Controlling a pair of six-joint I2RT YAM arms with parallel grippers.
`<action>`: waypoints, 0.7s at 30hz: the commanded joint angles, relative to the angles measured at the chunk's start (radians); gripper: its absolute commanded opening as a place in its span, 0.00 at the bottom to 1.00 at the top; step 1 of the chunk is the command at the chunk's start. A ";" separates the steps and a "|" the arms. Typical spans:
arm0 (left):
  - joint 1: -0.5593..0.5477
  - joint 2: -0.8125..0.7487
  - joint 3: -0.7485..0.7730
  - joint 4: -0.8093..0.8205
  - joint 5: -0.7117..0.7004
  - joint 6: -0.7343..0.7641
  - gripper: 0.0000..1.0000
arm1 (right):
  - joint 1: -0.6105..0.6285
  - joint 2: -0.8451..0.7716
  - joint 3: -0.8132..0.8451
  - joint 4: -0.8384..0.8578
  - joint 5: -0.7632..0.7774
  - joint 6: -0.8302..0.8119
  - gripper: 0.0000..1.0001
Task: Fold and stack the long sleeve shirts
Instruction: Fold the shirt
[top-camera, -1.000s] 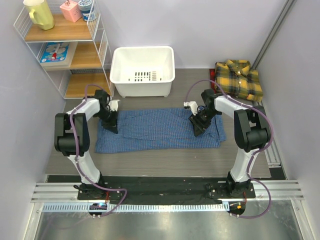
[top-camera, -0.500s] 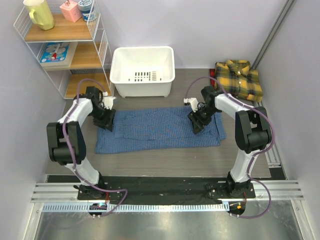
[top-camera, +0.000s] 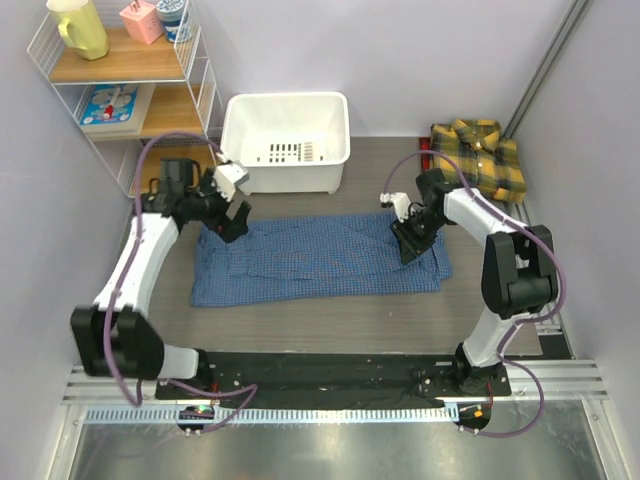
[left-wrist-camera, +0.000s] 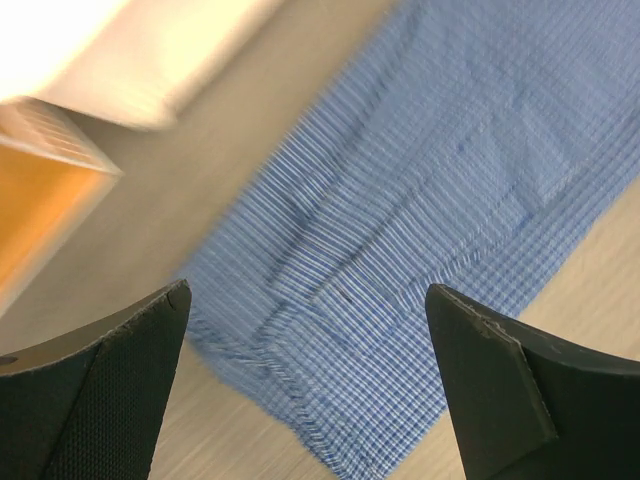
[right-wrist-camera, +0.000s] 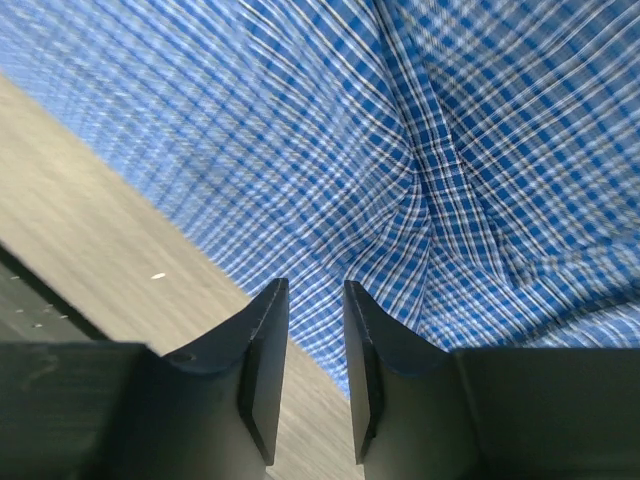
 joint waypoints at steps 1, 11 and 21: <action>-0.025 0.158 -0.028 -0.115 -0.018 0.095 1.00 | 0.000 0.079 -0.043 0.075 0.099 0.012 0.33; -0.167 0.326 -0.238 -0.029 -0.382 0.272 1.00 | -0.003 0.261 0.046 0.164 0.185 -0.008 0.32; -0.464 0.244 -0.493 -0.027 -0.513 0.278 1.00 | -0.003 0.363 0.158 0.164 0.279 -0.086 0.32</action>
